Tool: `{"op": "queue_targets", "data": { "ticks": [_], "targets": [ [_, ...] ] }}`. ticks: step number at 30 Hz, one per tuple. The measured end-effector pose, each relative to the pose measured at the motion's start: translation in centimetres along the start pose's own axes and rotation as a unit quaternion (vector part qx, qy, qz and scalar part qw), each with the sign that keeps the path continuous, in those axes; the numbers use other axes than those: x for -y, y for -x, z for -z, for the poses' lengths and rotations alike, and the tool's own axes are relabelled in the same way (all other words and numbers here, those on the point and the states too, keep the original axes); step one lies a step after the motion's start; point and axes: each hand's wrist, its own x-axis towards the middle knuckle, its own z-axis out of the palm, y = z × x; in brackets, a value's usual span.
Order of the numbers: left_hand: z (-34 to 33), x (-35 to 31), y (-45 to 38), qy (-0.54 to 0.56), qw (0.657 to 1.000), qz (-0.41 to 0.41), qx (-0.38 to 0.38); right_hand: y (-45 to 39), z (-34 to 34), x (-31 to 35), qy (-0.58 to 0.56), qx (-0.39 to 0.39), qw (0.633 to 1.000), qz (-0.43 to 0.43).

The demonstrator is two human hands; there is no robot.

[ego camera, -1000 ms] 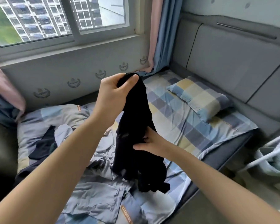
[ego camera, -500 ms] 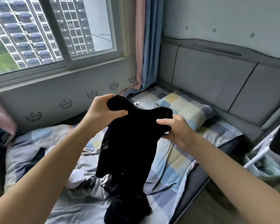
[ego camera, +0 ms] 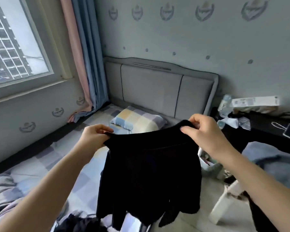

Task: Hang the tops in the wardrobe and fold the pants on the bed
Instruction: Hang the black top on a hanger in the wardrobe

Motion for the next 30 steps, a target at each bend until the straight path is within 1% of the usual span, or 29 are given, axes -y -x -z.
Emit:
{"op": "queue_targets", "data": {
  "ticks": [1,2,4,5,6,9,11,13,14,16,17,18,19,20,21,22,23,24,26,27,28,29,30],
  "targets": [
    [-2.1,-1.2,0.3,0.018,1.000,-0.003,0.019,0.1,2.0,-1.5,0.062,0.010,0.998,-0.030],
    [-4.5,-2.6,0.6,0.034,0.999,-0.014,0.040,0.3,4.0,-3.2,0.132,0.039,0.989,-0.056],
    [-9.2,-5.7,1.9,0.051,0.994,-0.048,0.086,0.9,7.7,-6.2,0.253,0.112,0.955,-0.110],
    [-11.6,-7.2,2.4,0.052,0.991,-0.065,0.109,1.4,9.6,-7.6,0.277,0.129,0.941,-0.143],
    [-13.5,-8.6,3.0,0.049,0.988,-0.081,0.126,1.8,11.1,-8.7,0.271,0.135,0.938,-0.171],
    [-19.7,-12.5,4.0,0.002,0.973,-0.137,0.186,4.1,16.1,-11.5,0.238,0.112,0.934,-0.241],
    [-23.3,-14.4,4.1,-0.042,0.959,-0.173,0.220,5.8,19.4,-13.0,0.214,0.070,0.935,-0.274],
    [-27.4,-15.9,4.0,-0.089,0.941,-0.217,0.243,8.0,22.7,-14.6,0.189,-0.004,0.933,-0.307],
    [-29.5,-16.5,4.0,-0.113,0.931,-0.243,0.249,9.1,24.3,-15.5,0.193,-0.045,0.927,-0.319],
    [-33.7,-17.2,4.2,-0.151,0.910,-0.278,0.268,11.1,27.2,-16.9,0.262,-0.106,0.898,-0.337],
    [-35.1,-17.1,4.2,-0.169,0.903,-0.282,0.274,11.6,28.1,-17.3,0.272,-0.126,0.890,-0.343],
    [-36.6,-17.1,4.3,-0.186,0.894,-0.290,0.287,12.2,28.9,-17.5,0.258,-0.152,0.888,-0.350],
    [-38.7,-17.0,4.3,-0.204,0.881,-0.297,0.308,12.8,30.0,-18.0,0.205,-0.184,0.891,-0.362],
    [-40.3,-16.7,4.2,-0.223,0.867,-0.306,0.322,13.2,30.7,-18.2,0.121,-0.214,0.894,-0.375],
    [-42.5,-16.8,4.2,-0.246,0.850,-0.317,0.342,13.9,31.7,-18.4,0.012,-0.249,0.888,-0.386],
    [-44.2,-16.6,4.0,-0.274,0.830,-0.332,0.356,14.2,32.3,-18.3,-0.085,-0.280,0.869,-0.399],
    [-46.6,-16.9,4.1,-0.301,0.804,-0.351,0.374,14.8,33.2,-18.6,-0.146,-0.313,0.847,-0.404],
    [-48.6,-16.9,4.3,-0.328,0.780,-0.367,0.387,15.3,34.1,-18.8,-0.155,-0.329,0.839,-0.405],
    [-52.6,-17.3,4.9,-0.371,0.736,-0.378,0.422,16.1,35.6,-18.8,-0.119,-0.357,0.831,-0.411],
    [-54.4,-17.3,5.5,-0.392,0.712,-0.360,0.457,16.4,36.3,-18.9,-0.092,-0.374,0.826,-0.410],
    [-56.4,-17.6,6.3,-0.408,0.679,-0.333,0.511,16.7,37.1,-18.9,-0.066,-0.401,0.817,-0.408],
    [-58.0,-18.0,7.0,-0.396,0.664,-0.275,0.571,17.0,37.9,-19.0,-0.045,-0.425,0.809,-0.403],
    [-59.5,-18.5,7.7,-0.350,0.665,-0.200,0.629,17.2,38.6,-18.9,-0.024,-0.447,0.800,-0.400]
  ]
}}
